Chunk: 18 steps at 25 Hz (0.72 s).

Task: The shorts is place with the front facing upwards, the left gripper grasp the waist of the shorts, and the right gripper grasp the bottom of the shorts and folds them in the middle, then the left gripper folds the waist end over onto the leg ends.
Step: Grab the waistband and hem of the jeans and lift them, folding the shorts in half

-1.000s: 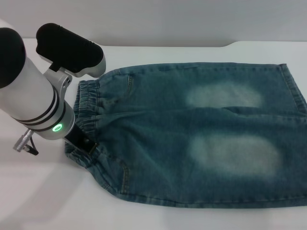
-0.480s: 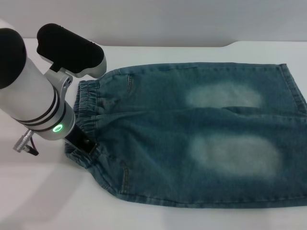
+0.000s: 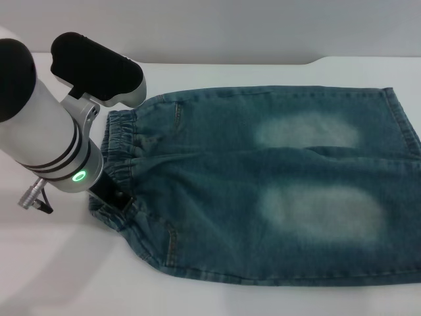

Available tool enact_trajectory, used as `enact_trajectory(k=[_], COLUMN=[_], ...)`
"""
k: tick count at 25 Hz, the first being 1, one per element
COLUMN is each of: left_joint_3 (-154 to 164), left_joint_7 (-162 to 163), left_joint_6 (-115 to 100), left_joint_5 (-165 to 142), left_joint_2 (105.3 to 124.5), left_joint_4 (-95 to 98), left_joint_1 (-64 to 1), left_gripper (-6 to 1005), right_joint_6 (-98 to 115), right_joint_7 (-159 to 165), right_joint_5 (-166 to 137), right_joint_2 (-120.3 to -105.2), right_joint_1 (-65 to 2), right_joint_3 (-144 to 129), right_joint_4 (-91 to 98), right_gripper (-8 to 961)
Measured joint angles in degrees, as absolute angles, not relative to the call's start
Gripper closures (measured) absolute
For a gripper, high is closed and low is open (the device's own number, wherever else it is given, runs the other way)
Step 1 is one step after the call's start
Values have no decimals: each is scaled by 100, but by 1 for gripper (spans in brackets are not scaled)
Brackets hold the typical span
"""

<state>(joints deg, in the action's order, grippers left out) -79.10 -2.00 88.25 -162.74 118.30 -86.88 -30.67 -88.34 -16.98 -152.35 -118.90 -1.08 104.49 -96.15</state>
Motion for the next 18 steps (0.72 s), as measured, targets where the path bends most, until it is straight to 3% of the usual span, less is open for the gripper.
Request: enact_trajectory(k=[2, 7, 10, 16, 18], left_joint_3=[-7910, -7910, -7909, -7893, -7892], left_joint_7=[-205, -208, -209, -209, -203], left_joint_6=[8825, 8837, 8842, 8868, 8869], left_joint_5=[-16271, -16262, -16257, -16249, -16251], left_joint_2=[11830, 11830, 11832, 11839, 11839], left_joint_4=[-8688, -8693, -8693, -8700, -8700], left_joint_1=[-3067, -3067, -3067, -3070, -3071], left_gripper=[962, 962, 962, 962, 962], right_joint_6=[-8816, -8805, -8819, -8842, -8845], right_joint_7=[-1736, -1821, -1858, -1948, -1965], right_joint_5=[-15238, -15236, -15231, -15215, -15210], right_joint_2=[-11890, -11891, -11892, -11898, -11896], right_joint_1=[-128, -89, -89, -97, -100], right_joint_3=[10453, 10390, 10365, 10336, 10336], right_joint_4=[-9521, -9658, -9682, -9703, -9709], right_gripper=[337, 572, 804, 949, 949])
